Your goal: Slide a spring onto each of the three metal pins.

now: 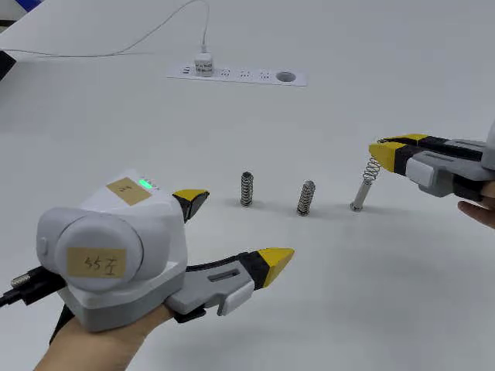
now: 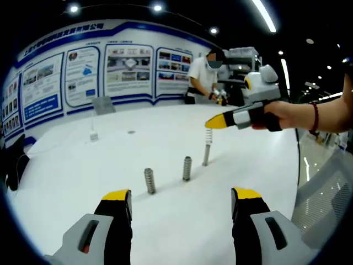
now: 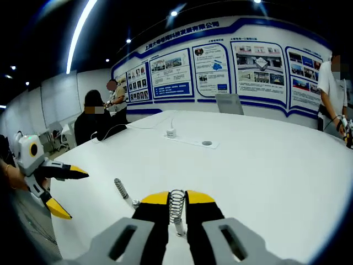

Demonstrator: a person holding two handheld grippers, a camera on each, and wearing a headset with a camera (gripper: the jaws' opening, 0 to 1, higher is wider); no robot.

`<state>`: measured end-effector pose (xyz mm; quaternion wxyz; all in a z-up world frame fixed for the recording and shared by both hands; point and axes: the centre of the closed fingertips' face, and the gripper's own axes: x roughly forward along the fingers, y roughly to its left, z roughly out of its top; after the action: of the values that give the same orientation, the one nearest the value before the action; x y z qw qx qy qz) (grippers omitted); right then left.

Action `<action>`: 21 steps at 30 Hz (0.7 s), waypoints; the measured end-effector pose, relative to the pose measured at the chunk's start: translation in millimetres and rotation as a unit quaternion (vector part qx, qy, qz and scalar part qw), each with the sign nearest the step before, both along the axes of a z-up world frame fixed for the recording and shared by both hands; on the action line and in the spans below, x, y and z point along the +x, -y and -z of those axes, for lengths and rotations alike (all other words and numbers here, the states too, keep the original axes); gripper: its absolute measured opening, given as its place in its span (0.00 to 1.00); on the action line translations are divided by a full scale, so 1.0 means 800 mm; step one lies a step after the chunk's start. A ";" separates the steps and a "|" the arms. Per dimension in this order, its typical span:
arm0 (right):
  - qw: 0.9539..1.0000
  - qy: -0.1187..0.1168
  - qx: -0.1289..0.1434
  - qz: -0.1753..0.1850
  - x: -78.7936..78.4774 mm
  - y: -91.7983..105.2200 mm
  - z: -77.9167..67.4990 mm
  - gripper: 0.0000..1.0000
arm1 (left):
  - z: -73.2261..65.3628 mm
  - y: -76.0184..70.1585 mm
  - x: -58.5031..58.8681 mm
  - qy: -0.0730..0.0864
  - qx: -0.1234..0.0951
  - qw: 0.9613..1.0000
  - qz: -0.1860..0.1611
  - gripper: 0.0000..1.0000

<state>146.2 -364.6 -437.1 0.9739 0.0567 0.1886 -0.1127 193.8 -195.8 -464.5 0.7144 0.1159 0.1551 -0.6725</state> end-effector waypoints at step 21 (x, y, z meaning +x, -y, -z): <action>1.000 -0.009 -0.017 0.005 0.000 0.006 0.017 0.12 | 0.007 -0.001 0.003 -0.012 0.003 1.000 -0.009 0.81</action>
<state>146.3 -369.2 -450.7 0.9724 0.0396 0.1953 -0.1210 195.9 -194.9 -470.2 0.7183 0.1083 0.1670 -0.6666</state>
